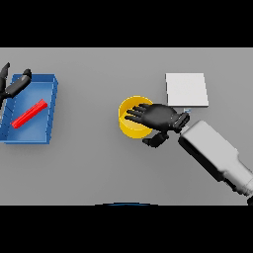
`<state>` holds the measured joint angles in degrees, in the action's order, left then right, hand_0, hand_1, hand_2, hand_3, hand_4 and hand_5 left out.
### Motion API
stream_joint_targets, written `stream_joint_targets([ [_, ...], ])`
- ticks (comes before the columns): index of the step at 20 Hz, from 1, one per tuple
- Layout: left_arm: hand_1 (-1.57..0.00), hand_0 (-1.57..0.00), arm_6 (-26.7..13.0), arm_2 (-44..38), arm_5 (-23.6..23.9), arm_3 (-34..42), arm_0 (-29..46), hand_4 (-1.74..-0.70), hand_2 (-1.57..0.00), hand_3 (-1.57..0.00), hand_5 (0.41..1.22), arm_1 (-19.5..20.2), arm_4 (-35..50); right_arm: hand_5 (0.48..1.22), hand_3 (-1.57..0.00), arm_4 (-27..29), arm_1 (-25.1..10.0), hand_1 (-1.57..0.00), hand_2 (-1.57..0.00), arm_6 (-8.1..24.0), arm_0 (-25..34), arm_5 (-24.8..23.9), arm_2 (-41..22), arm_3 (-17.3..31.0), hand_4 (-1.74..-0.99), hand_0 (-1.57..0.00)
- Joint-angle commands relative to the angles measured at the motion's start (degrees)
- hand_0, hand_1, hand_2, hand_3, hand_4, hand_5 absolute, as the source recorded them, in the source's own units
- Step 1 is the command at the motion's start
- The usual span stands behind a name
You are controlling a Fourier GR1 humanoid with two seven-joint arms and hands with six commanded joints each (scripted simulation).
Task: Pick up the red beaker and tilt it to pour out 1 green nut into yellow bowl. Pick up the yellow bowl and place it on the metallic measuring scale.
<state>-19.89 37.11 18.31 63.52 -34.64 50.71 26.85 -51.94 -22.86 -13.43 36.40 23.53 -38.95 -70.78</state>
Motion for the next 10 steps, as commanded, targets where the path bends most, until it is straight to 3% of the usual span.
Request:
stream_joint_targets([
  [1,0.0,0.0,-0.34,0.02,0.21,0.47,0.04,-0.72,0.0,0.0,0.688,-0.05,0.14,0.708,0.0,-0.59,0.1,0.0,0.0,-0.44,0.84,-0.07,-0.56,1.24,-1.25,0.0],
  [9,0.0,0.0,-0.26,-0.11,0.54,2.8,1.18,-0.72,0.0,0.0,0.686,0.96,0.73,0.763,0.0,-0.72,2.88,0.0,0.0,1.06,3.61,3.96,-2.19,5.39,-1.305,0.0],
  [10,0.0,0.0,-0.32,-0.18,0.66,2.58,0.95,-0.72,0.0,0.0,0.685,0.93,0.68,0.787,-0.02,-0.39,3.16,0.0,0.0,2.36,3.47,4.71,-1.78,5.31,-1.319,0.0],
])
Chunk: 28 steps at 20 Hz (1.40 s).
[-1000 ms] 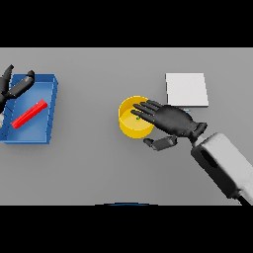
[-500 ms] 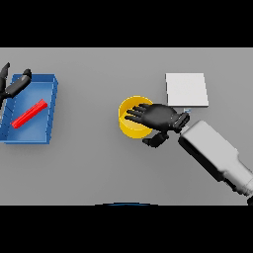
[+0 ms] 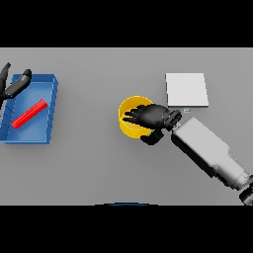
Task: Pick up the red beaker and tilt it to pour out 1 green nut into yellow bowl. Pick up the yellow bowl and place it on the metallic measuring scale.
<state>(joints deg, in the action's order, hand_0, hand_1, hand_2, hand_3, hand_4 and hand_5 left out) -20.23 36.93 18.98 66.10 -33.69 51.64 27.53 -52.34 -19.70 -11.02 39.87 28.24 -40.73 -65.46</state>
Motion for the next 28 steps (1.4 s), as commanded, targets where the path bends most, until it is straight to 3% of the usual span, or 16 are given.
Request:
stream_joint_targets([
  [1,0.0,0.0,-0.23,0.24,0.06,-0.05,0.19,-0.71,0.0,0.0,0.686,-0.18,-0.08,0.81,-0.04,0.37,0.44,-0.02,-0.02,0.57,0.35,0.7,0.28,0.1,-1.336,0.0],
  [3,0.0,0.0,-0.6,0.08,-0.06,-0.09,-0.04,-0.71,0.0,0.0,0.691,0.04,0.03,0.873,-0.17,0.29,-0.08,-0.24,-0.18,-0.61,0.21,0.94,0.04,0.33,-1.387,-0.29],
  [4,0.0,0.0,-0.87,-0.13,-0.48,-0.4,-0.43,-0.72,0.0,0.0,0.692,0.18,0.21,0.943,-0.26,-0.21,-0.51,-0.47,-0.31,-1.34,0.16,0.57,-0.34,0.18,-1.42,-0.54],
  [6,0.0,0.0,0.44,-0.02,-0.76,-0.78,0.1,-0.72,0.0,0.0,0.692,0.26,-0.1,1.043,-0.46,-0.38,-0.71,-0.87,-0.69,-2.08,-0.01,-0.1,-0.64,0.12,-1.512,-0.91],
  [8,0.0,0.0,1.02,-0.22,-1.11,-0.89,0.19,-0.72,0.0,0.0,0.696,0.29,0.14,1.107,-0.72,0.17,-0.5,-1.12,-1.01,-2.41,0.36,0.17,-0.46,0.41,-1.586,-1.15],
  [10,0.0,0.0,1.02,-0.26,-0.67,-0.72,0.16,-0.73,0.0,0.0,0.699,0.09,0.1,1.148,-0.94,0.32,-0.93,-1.28,-1.16,-2.54,0.09,-0.37,-0.81,-0.06,-1.64,-1.3],
  [13,0.0,0.0,0.45,-0.14,-0.58,-1.12,-0.18,-0.72,0.0,0.0,0.695,-0.04,-0.06,1.184,-1.18,0.16,-1.46,-1.42,-1.24,-2.29,0.37,-1.03,-1.2,-0.47,-1.689,-1.43],
  [15,0.0,0.0,0.79,-0.18,-1.44,-1.16,-0.22,-0.72,0.0,0.0,0.696,0.3,0.05,1.197,-1.23,0.55,-1.54,-1.48,-1.29,-3.08,0.1,-2.54,-0.76,0.13,-1.708,-1.48],
  [20,0.0,0.0,0.8,-0.14,-1.83,-1.68,-0.28,-0.72,0.0,0.0,0.696,-0.13,0.22,1.213,-1.34,2.59,-2.65,-1.54,-1.33,-1.72,0.42,-0.74,1.41,-2.59,-1.73,-1.54],
  [25,0.0,0.0,0.22,0.1,-1.37,-1.5,-0.26,-0.72,0.0,0.0,0.692,0.04,-0.21,1.218,-1.23,5.48,-5.42,-1.56,-1.43,0.79,0.82,3.17,4.94,-8.58,-1.737,-1.56],
  [27,0.0,0.0,0.07,0.18,-1.85,-1.13,-0.52,-0.72,0.0,0.0,0.686,0.46,-0.25,1.219,-1.19,5.42,-7.1,-1.56,-1.43,1.21,1.21,2.46,6.52,-9.0,-1.739,-1.56],
  [28,0.0,0.0,0.06,0.27,-1.62,-0.92,-0.61,-0.71,0.0,0.0,0.686,0.55,-0.49,1.22,-1.18,5.26,-7.31,-1.57,-1.46,2.98,0.9,2.0,7.04,-9.45,-1.739,-1.57],
])
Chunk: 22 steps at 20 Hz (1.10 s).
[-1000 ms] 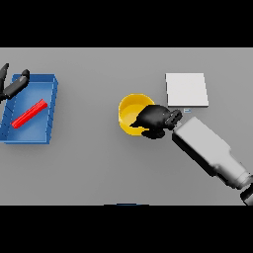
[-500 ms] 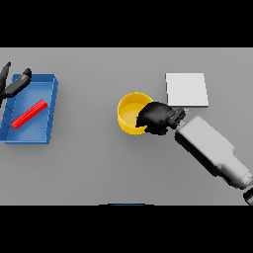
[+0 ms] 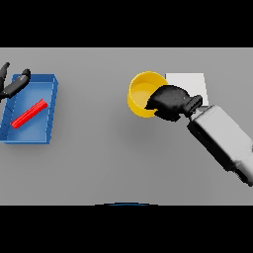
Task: Pick up the red beaker and tilt it to pour out 1 green nut into yellow bowl. Pick up the yellow bowl and place it on the metallic measuring scale.
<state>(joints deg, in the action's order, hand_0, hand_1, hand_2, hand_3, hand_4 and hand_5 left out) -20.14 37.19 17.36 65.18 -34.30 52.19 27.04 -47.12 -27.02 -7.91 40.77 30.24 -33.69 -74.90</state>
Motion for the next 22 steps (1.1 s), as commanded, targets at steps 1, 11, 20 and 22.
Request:
stream_joint_targets([
  [1,0.0,0.0,0.07,-0.12,0.02,0.46,0.26,-0.71,0.0,0.0,0.686,0.12,0.29,1.22,-1.17,0.09,-0.04,-1.57,-1.48,0.49,-0.45,0.02,0.23,-0.96,-1.74,-1.57],
  [11,0.0,0.0,-2.03,0.16,1.65,3.02,0.95,-0.73,0.0,0.0,0.717,0.87,0.34,1.221,-1.15,-0.06,-3.07,-1.57,-1.53,3.0,-0.87,-3.32,5.2,0.52,-1.741,-1.57],
  [20,0.0,0.0,-3.03,0.22,1.23,2.51,0.62,-0.72,0.0,0.0,0.732,0.78,0.34,1.221,-1.16,-2.41,-3.34,-1.57,-1.52,0.23,2.15,-10.9,8.6,16.13,-1.741,-1.57],
  [22,0.0,0.0,-3.37,0.15,1.27,2.82,0.7,-0.72,0.0,0.0,0.72,1.15,0.42,1.221,-1.2,-2.98,-2.99,-1.57,-1.49,0.17,2.24,-12.33,8.98,18.9,-1.741,-1.57],
])
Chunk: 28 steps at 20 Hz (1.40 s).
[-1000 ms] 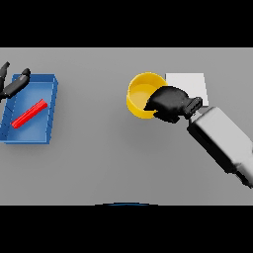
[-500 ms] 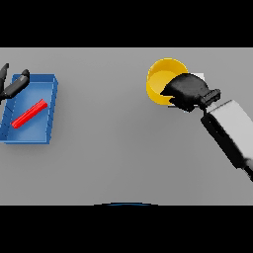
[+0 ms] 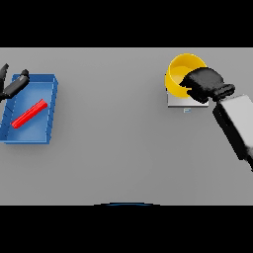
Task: Pick up the red beaker and tilt it to pour out 1 green nut into yellow bowl. Pick up the yellow bowl and place it on the metallic measuring scale.
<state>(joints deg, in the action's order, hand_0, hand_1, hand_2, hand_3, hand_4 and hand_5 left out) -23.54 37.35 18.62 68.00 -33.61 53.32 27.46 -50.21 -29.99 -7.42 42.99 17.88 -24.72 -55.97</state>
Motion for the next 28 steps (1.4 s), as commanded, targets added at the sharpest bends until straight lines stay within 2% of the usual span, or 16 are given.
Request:
stream_joint_targets([
  [1,0.0,0.0,0.25,-0.11,0.1,-0.2,0.2,-0.72,0.0,0.0,0.717,0.06,0.0,1.221,-1.24,0.15,0.12,-1.57,-1.47,-0.25,0.13,-0.22,0.44,1.03,-1.741,-1.57],
  [2,0.0,0.0,-0.23,-0.15,0.27,0.2,0.14,-0.72,0.0,0.0,0.714,0.13,0.15,1.221,-1.27,-0.02,0.85,-1.57,-1.46,0.12,0.68,-1.05,0.74,3.25,-1.741,-1.57],
  [3,0.0,0.0,-0.67,-0.04,0.2,0.26,0.15,-0.73,0.0,0.0,0.713,0.11,0.21,1.221,-1.29,0.19,0.98,-1.57,-1.45,-0.9,0.83,-1.55,1.14,4.95,-1.741,-1.57],
  [8,0.0,0.0,0.08,0.13,0.04,0.0,0.34,-0.73,0.0,0.0,0.714,-0.24,0.02,1.221,-1.41,1.16,2.38,-1.57,-1.39,-2.23,1.99,-1.23,2.74,9.67,-1.741,-1.55],
  [10,0.0,0.0,-0.32,0.19,-0.25,-0.13,-0.24,-0.73,0.0,0.0,0.71,-0.25,-0.02,1.221,-1.47,1.12,3.19,-1.57,-1.37,-1.04,1.89,-1.12,3.14,10.52,-1.741,-1.47],
  [11,0.0,0.0,-0.28,0.04,-0.15,0.34,0.06,-0.73,0.0,0.0,0.712,0.37,0.0,1.221,-1.49,1.22,2.76,-1.57,-1.36,-1.95,1.91,-0.49,3.25,10.5,-1.741,-1.42],
  [13,0.0,0.0,-0.53,0.48,-0.15,0.22,0.22,-0.73,0.0,0.0,0.715,-0.08,-0.17,1.221,-1.36,1.27,2.78,-1.57,-1.39,-2.41,2.06,-0.16,3.57,10.99,-1.741,-1.4],
  [14,0.0,0.0,-0.32,0.23,-0.35,-0.22,0.04,-0.73,0.0,0.0,0.717,-0.09,-0.03,1.221,-1.2,1.53,2.61,-1.46,-1.42,-3.29,2.01,0.22,3.87,11.16,-1.741,-1.33],
  [15,0.0,0.0,-0.33,0.1,-0.37,-0.32,-0.11,-0.73,0.0,0.0,0.72,-0.08,0.05,1.221,-1.06,1.85,2.61,-1.32,-1.33,-3.85,1.86,-0.11,4.42,11.47,-1.701,-1.13],
  [17,0.0,0.0,-0.52,0.2,-0.32,0.09,-0.05,-0.73,0.0,0.0,0.728,-0.02,0.06,1.072,-0.83,2.53,2.72,-0.98,-1.04,-2.7,1.16,1.0,4.71,10.62,-1.619,-0.72],
  [20,0.0,0.0,-0.07,0.03,-0.98,-1.17,-0.48,-0.73,0.0,0.0,0.717,-0.8,0.33,0.933,-0.61,1.95,2.79,-0.58,-0.69,-1.22,2.1,2.27,4.37,11.96,-1.539,-0.37],
  [22,0.0,0.0,-0.09,-0.01,-0.87,-1.02,-0.37,-0.72,0.0,0.0,0.708,-0.37,0.19,0.877,-0.53,1.25,2.6,-0.38,-0.52,-2.31,2.02,2.26,3.42,11.92,-1.501,-0.24],
  [24,0.0,0.0,-0.1,0.21,-0.67,-1.06,-0.57,-0.72,0.0,0.0,0.703,-0.85,-0.01,0.842,-0.45,0.85,2.31,-0.24,-0.37,-3.62,1.64,1.61,2.94,11.84,-1.469,-0.15],
  [27,0.0,0.0,0.01,-0.01,-0.4,-0.06,-0.02,-0.72,0.0,0.0,0.697,-0.35,0.36,0.799,-0.35,0.61,2.93,-0.12,-0.2,-1.12,2.48,3.13,2.82,12.64,-1.431,-0.08],
  [28,0.0,0.0,0.21,0.16,-0.17,-0.77,0.02,-0.72,0.0,0.0,0.696,-0.93,0.14,0.785,-0.32,0.75,2.68,-0.1,-0.16,-1.33,2.08,3.3,2.91,12.7,-1.422,-0.06],
])
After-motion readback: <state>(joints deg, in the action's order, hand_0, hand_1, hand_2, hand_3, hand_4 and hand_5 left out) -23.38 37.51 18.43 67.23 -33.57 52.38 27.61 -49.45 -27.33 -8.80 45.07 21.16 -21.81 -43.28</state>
